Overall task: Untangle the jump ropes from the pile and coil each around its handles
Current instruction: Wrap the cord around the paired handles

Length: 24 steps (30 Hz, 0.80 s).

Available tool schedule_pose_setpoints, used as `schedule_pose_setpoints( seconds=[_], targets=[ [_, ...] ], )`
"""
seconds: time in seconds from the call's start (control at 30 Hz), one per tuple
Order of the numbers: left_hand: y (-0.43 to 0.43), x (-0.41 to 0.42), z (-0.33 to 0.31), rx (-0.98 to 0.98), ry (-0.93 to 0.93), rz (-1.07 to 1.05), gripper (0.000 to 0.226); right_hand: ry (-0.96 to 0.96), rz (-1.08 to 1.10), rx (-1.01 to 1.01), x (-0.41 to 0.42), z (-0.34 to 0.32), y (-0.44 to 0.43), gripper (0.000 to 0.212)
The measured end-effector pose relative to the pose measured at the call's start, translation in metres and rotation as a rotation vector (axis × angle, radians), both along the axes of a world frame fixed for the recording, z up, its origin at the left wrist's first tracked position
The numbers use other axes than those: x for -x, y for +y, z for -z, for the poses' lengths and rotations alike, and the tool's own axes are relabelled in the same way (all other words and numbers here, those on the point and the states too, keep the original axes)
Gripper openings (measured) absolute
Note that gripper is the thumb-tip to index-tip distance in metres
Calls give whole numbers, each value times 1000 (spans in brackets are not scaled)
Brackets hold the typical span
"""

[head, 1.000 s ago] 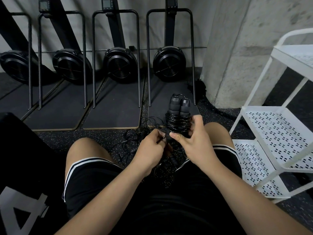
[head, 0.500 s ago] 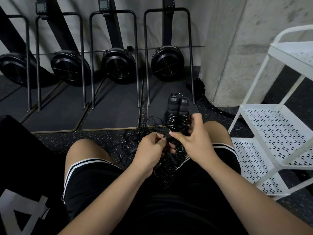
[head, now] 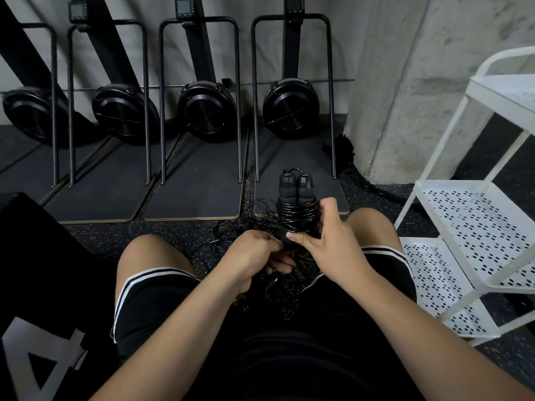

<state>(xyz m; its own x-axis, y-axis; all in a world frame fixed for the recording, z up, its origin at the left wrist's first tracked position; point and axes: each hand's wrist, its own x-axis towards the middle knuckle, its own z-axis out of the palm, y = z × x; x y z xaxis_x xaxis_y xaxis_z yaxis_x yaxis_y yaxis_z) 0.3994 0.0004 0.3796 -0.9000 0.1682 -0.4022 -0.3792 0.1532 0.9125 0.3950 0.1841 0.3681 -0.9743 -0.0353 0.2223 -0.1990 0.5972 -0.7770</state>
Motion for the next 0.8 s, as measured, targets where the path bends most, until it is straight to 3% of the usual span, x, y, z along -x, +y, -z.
schedule_pose_setpoints(
  seconds=[0.27,0.37,0.5,0.67,0.73,0.8],
  targets=[
    [-10,13,-6,-250,-305,-32,21,59,-20,-39,0,-2,-1,57],
    [-18,17,-9,-341,-319,-55,20,37,-51,-20,2,-3,1,56],
    [-22,19,-9,-303,-138,-92,16,-121,-100,41,8,-1,7,56],
    [-17,14,-1,-178,235,-109,17,-364,-185,472,8,-3,12,51],
    [-13,11,-1,-177,331,-127,19,-365,-193,443,8,-9,12,52],
    [-7,10,-7,-277,308,-168,20,-246,-130,206,10,-15,9,55]
  ],
)
